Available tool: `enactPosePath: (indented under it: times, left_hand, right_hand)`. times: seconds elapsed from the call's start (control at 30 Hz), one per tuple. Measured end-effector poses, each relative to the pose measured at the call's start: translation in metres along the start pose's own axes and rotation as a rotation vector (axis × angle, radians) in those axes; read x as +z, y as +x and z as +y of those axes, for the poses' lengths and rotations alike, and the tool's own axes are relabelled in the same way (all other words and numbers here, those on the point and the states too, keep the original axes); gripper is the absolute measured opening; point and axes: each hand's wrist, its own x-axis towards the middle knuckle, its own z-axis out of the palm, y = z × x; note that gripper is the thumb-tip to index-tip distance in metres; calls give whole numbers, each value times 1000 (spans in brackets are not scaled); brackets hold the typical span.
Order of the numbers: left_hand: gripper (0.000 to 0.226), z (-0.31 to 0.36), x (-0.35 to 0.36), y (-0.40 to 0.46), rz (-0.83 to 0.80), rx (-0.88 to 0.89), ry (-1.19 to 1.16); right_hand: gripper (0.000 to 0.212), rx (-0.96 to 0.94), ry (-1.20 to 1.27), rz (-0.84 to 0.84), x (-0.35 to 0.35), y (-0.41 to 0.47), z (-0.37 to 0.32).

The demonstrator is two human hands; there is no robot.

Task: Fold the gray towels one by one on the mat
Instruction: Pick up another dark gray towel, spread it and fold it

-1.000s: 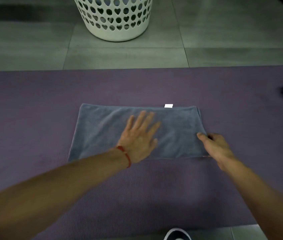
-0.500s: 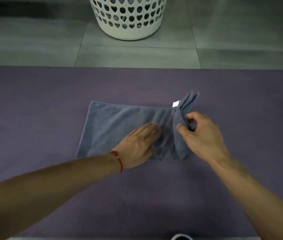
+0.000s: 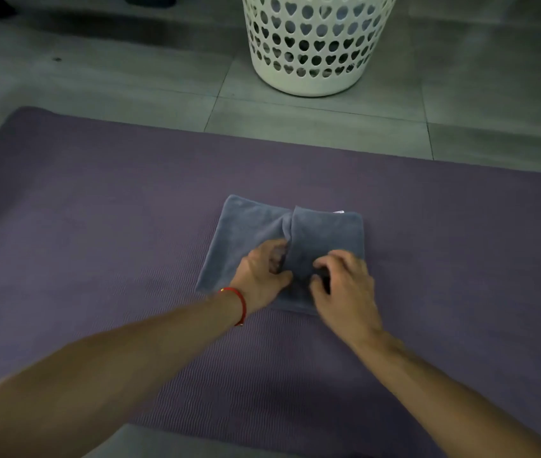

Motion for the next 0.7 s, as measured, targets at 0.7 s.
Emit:
enactPosePath:
  times: [0.7]
  left_hand:
    - [43,-24,47,-81,116,511,844]
  right_hand:
    - [23,996,1190,-419,-25,-43,29]
